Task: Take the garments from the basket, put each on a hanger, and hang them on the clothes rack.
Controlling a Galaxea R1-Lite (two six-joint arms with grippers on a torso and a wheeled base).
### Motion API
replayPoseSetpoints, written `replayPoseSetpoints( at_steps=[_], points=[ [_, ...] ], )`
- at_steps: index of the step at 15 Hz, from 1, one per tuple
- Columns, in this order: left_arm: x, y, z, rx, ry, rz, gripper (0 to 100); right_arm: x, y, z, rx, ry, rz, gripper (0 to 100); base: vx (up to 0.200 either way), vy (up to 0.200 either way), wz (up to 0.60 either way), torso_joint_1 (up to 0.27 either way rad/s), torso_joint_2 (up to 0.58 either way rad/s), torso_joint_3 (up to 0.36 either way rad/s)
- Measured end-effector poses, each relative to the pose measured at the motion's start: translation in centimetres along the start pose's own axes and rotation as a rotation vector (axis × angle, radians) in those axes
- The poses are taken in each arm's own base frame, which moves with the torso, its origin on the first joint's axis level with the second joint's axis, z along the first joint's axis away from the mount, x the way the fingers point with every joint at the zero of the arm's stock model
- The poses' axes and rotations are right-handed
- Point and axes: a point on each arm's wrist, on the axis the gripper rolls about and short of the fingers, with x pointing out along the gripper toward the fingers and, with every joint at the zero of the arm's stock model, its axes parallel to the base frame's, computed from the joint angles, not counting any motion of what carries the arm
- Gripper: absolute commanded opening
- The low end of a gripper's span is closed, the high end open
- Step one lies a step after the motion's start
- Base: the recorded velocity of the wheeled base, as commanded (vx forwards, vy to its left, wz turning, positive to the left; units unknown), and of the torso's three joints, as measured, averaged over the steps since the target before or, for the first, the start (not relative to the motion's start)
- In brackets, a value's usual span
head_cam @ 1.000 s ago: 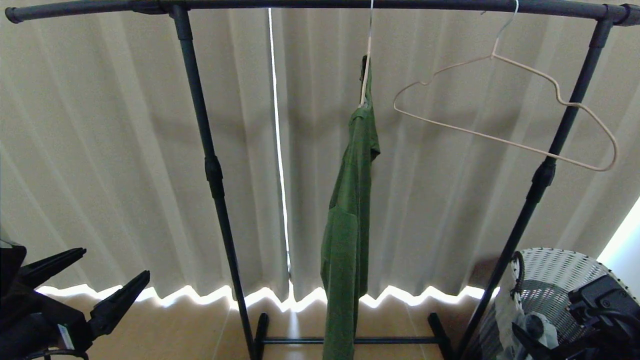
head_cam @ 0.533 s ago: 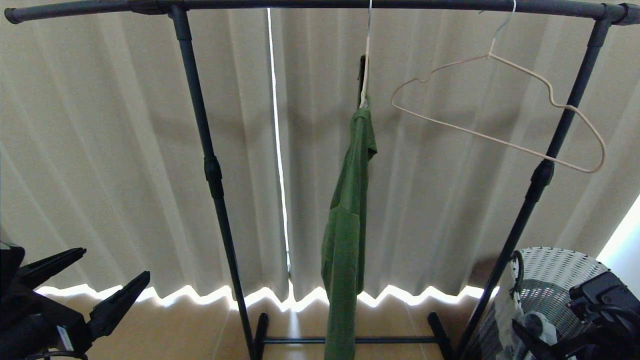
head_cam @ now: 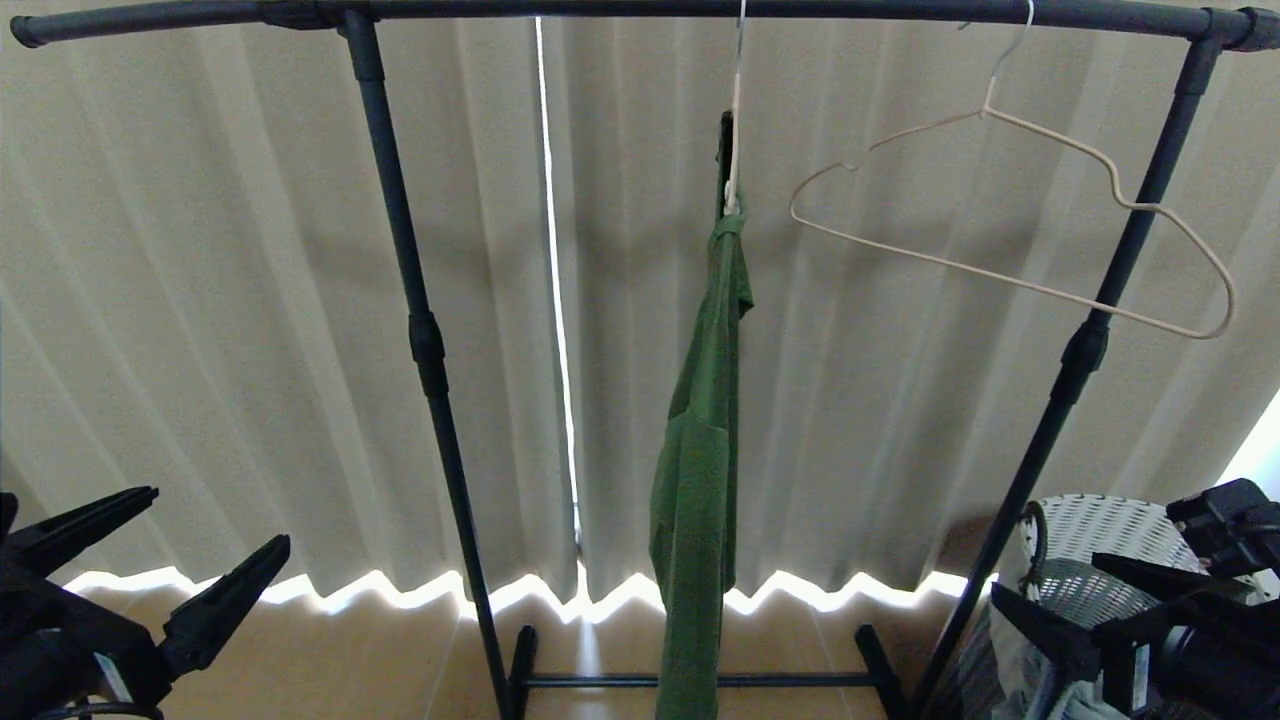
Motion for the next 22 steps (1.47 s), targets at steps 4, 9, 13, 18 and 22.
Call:
replayPoseSetpoints(
  at_steps=[4, 9, 13, 18, 22],
  points=[
    [-0.5, -0.4, -1.2, 0.0, 0.037, -0.015, 100, -0.1, -0.7, -0.4, -0.041, 0.016, -0.118, 100, 0.0, 0.0, 0.0, 0.0, 0.0, 0.0],
    [-1.2, -0.6, -1.5, -0.002, 0.019, -0.018, 100, -0.3, -0.7, -1.4, -0.048, 0.042, -0.121, 100, 0.0, 0.0, 0.0, 0.0, 0.0, 0.0],
    [-1.5, -0.6, -1.5, -0.001, 0.009, -0.017, 100, -0.5, -0.7, -1.6, -0.054, 0.047, -0.123, 100, 0.0, 0.0, 0.0, 0.0, 0.0, 0.0],
    [-1.6, -0.6, -1.6, 0.0, 0.011, -0.01, 100, -1.1, -0.7, -1.8, -0.087, 0.033, -0.121, 100, -0.16, 0.0, 0.0, 0.001, 0.0, 0.002],
    [-1.6, -0.6, -1.6, -0.001, 0.012, -0.01, 100, -1.4, -0.7, -1.7, -0.087, 0.015, -0.121, 100, -0.15, 0.0, 0.0, 0.005, 0.0, -0.001]
  ],
)
